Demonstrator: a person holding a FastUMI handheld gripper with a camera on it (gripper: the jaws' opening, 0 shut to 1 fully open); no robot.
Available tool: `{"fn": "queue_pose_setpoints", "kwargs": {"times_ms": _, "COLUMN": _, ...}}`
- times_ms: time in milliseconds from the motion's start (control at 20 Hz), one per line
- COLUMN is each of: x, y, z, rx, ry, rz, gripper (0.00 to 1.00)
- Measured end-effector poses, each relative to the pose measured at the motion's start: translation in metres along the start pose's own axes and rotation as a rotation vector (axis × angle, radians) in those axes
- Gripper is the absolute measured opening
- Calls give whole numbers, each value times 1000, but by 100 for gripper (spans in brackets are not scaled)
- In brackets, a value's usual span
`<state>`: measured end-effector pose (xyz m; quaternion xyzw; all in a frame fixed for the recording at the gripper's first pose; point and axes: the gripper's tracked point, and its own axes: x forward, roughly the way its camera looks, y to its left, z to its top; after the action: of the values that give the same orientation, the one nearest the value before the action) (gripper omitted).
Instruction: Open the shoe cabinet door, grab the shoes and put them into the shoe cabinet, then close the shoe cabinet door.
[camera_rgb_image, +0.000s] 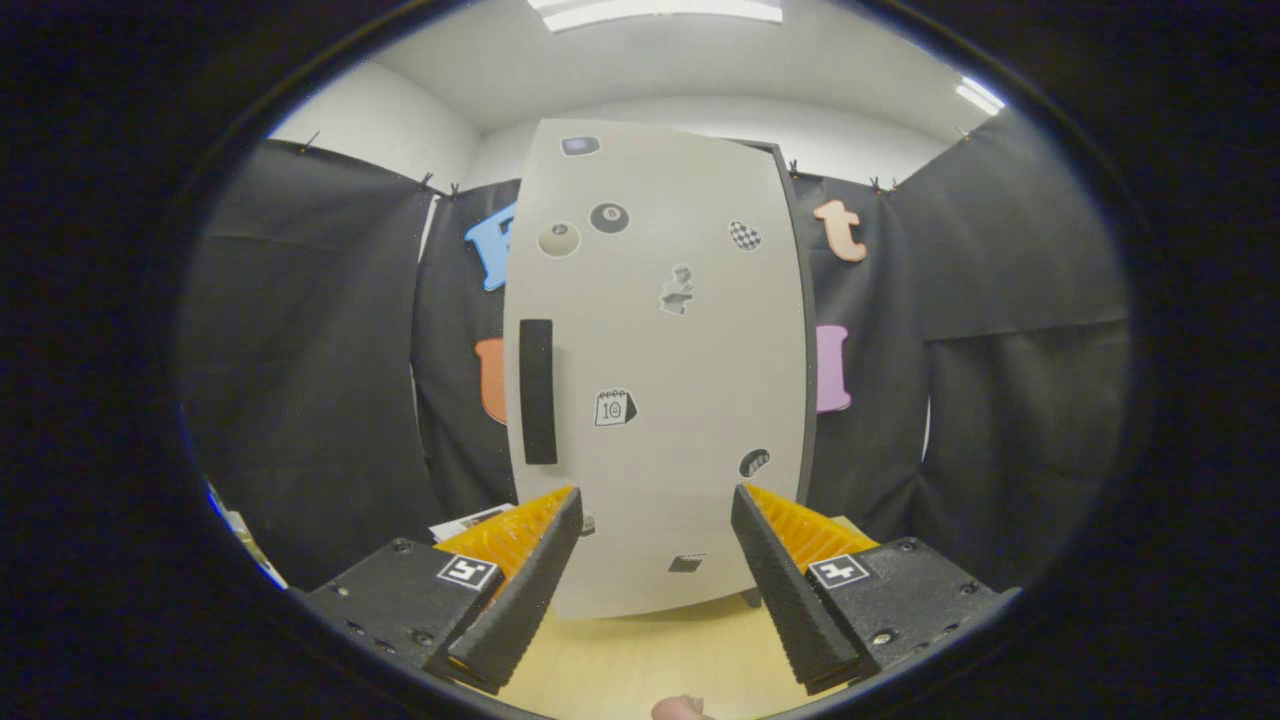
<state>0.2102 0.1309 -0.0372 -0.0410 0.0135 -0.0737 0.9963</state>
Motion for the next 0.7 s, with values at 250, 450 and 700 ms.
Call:
{"fn": "queue_pose_setpoints", "kwargs": {"times_ms": 250, "x": -35, "y": 0, "z": -18, "rx": 26, "ry": 17, "rz": 3, "gripper": 98}}
{"fn": "queue_pose_setpoints", "kwargs": {"times_ms": 450, "x": -64, "y": -4, "z": -19, "rx": 46, "ry": 3, "rz": -4, "gripper": 98}}
{"fn": "queue_pose_setpoints", "kwargs": {"times_ms": 700, "x": -89, "y": -5, "z": -19, "rx": 29, "ry": 8, "rz": 3, "gripper": 98}}
